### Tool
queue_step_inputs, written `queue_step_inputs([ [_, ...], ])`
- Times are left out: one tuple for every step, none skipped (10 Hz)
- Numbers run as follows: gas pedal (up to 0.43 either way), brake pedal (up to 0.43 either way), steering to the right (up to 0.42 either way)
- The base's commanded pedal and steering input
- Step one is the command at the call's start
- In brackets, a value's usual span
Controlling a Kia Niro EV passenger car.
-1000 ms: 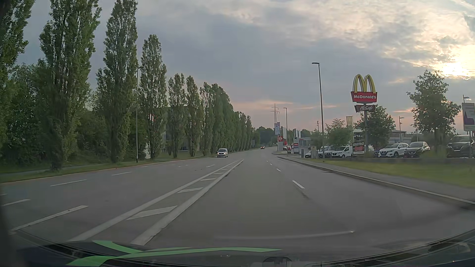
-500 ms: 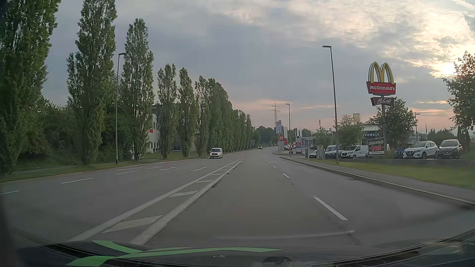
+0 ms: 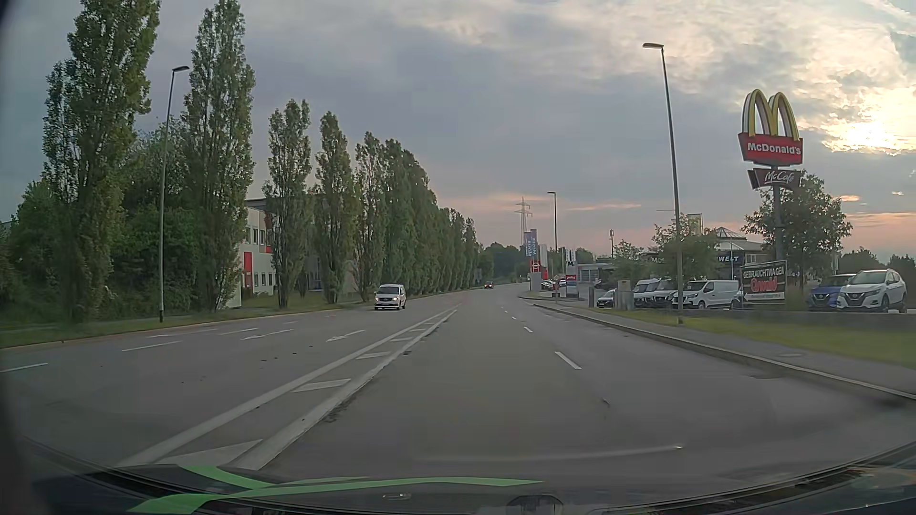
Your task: Follow the waypoints while adhering to traffic rules and regulations
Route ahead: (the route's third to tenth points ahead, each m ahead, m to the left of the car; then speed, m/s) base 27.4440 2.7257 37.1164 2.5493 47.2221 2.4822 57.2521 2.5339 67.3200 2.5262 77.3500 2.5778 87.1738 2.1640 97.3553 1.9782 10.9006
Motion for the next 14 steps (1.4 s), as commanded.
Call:
queue_step_inputs([
  [0.079, 0.000, 0.027],
  [0.087, 0.000, 0.028],
  [0.087, 0.000, 0.028],
  [0.087, 0.000, 0.027],
  [0.087, 0.000, 0.026],
  [0.087, 0.000, 0.024],
  [0.098, 0.000, 0.021],
  [0.098, 0.000, 0.019],
  [0.098, 0.000, 0.017],
  [0.098, 0.000, 0.015],
  [0.098, 0.000, 0.015],
  [0.098, 0.000, 0.013],
  [0.098, 0.000, 0.009],
  [0.098, 0.000, 0.004],
])
